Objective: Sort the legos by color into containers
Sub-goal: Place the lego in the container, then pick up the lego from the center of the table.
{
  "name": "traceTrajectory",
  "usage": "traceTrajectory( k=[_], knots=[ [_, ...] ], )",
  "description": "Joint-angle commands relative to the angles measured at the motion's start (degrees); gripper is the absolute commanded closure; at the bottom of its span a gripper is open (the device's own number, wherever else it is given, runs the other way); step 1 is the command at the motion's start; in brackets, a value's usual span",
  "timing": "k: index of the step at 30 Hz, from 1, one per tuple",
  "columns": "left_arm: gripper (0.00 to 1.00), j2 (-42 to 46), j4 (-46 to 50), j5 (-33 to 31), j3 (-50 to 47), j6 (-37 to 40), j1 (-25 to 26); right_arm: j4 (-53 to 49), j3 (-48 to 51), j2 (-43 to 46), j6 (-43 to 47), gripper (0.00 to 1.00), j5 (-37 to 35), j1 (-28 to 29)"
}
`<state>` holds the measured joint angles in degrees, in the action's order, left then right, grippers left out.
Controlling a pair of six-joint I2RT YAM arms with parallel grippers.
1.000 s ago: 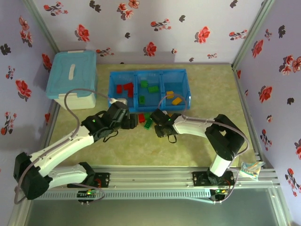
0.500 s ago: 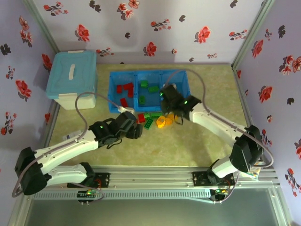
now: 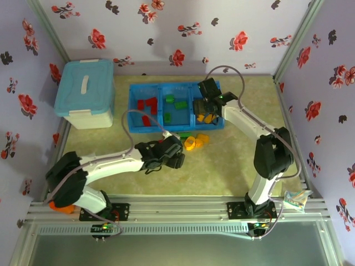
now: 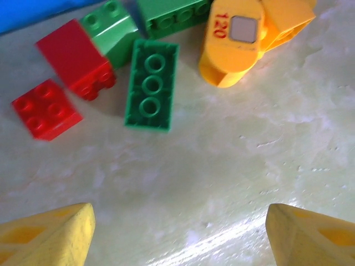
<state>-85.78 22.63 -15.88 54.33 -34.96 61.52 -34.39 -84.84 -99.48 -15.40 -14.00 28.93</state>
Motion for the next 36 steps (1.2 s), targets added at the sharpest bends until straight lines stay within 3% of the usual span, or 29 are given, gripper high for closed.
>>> traceTrajectory(
  k=[1, 14, 25, 32, 36],
  knots=[
    [0.19, -3.71, -3.07, 2.32, 5.26, 4.41, -0.84, 0.90, 1.17, 7.54, 0.53, 0.09, -1.11, 0.64],
    [0.35, -22.36, 0.74, 11.24, 20.60, 11.85, -7.01, 3.72, 23.18, 26.92, -3.09, 0.10, -0.98, 0.00],
    [0.37, -30.05, 3.39, 13.66, 27.79, 14.22, -8.35, 5.04, 29.44, 30.47, -4.77, 0.11, 0.12, -1.15],
    [0.58, -30.26, 6.15, 12.90, 28.62, 14.23, -8.09, 4.96, 30.43, 32.30, -5.15, 0.11, 0.09, -1.41],
    [0.63, -26.10, 10.33, 13.09, 31.94, 12.79, -7.25, 4.85, 31.11, 33.76, -5.42, 0.12, 0.00, -1.56]
  ],
)
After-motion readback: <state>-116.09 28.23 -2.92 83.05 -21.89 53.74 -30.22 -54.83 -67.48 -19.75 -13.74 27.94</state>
